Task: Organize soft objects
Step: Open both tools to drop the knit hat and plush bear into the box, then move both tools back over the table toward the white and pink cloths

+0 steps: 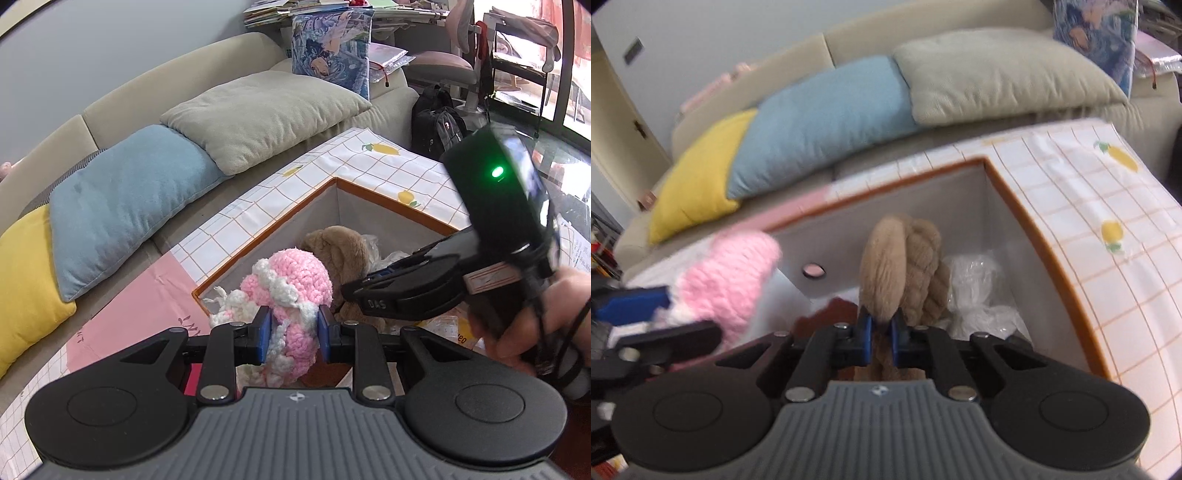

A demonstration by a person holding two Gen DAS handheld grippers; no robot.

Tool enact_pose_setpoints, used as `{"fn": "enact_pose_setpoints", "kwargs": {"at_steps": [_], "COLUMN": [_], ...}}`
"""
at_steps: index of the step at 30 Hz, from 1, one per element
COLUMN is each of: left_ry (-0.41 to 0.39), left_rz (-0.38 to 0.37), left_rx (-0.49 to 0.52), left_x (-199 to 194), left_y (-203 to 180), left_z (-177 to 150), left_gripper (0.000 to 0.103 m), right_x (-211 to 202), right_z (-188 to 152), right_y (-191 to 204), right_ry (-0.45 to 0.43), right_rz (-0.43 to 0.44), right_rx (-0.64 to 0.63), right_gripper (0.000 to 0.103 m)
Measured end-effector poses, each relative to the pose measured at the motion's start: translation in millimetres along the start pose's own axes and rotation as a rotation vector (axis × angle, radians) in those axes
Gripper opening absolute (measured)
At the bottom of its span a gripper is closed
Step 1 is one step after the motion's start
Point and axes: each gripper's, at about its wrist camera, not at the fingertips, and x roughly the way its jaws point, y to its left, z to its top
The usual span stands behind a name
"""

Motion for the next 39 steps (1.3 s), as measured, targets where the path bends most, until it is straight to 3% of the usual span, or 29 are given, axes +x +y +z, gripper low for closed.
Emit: {"fn": "enact_pose_setpoints", "kwargs": {"at_steps": [2, 4, 7, 13, 19, 23, 28, 37, 39], "left_ry": [0.005, 0.017, 0.044, 0.094, 0.140, 0.128, 0.058, -0.022, -0.038], "left_rz": [-0.007, -0.016, -0.025, -0.055, -0.077, -0.095, -0.101, -0.086, -0.077], "left_rx": [0.017, 0.035, 0.057, 0.073, 0.044, -0.020, -0.022, -0.086, -0.110], "left_x": [2.5, 7.0, 16.3, 29.4, 34.4, 28.9, 6.4, -35.5, -44.0], "left_y": [-3.1, -6.9, -14.0, -28.5, -34.8, -28.1, -27.1, -19.0, -15.5], "left_z": [1.5, 2.0, 2.6, -6.5, -15.8, -16.9, -17.6, -38.7, -45.9], "left_gripper": [0.029, 0.029, 0.029, 0.031, 0.031, 0.039, 0.052, 0.053, 0.053], "right_x": [2.8, -5.8, -27.3, -73.9, -82.8, -83.0, -87.8, -102.8, -107.2], "right_z": [-0.7, -0.5, -5.2, -37.7, -61.7, -62.1, -66.9, -79.8, -82.3], "right_y": [-5.6, -12.2, -16.8, -17.5, -14.0, -15.3, -12.7, 3.8, 8.2], "right_ry": [0.014, 0.010, -0.024, -0.099, -0.064, -0.056, -0.047, -0.027, -0.029], "right_rz": [-0.025, 0.012, 0.023, -0.036, -0.019, -0.040, -0.063, -0.093, -0.092], "right_rx": [0.013, 0.052, 0.068, 0.062, 0.078, 0.082, 0.081, 0.043, 0.033], "right_gripper": [0.007, 0.008, 0.017, 0.031, 0.031, 0.032, 0.037, 0.044, 0.050]}}
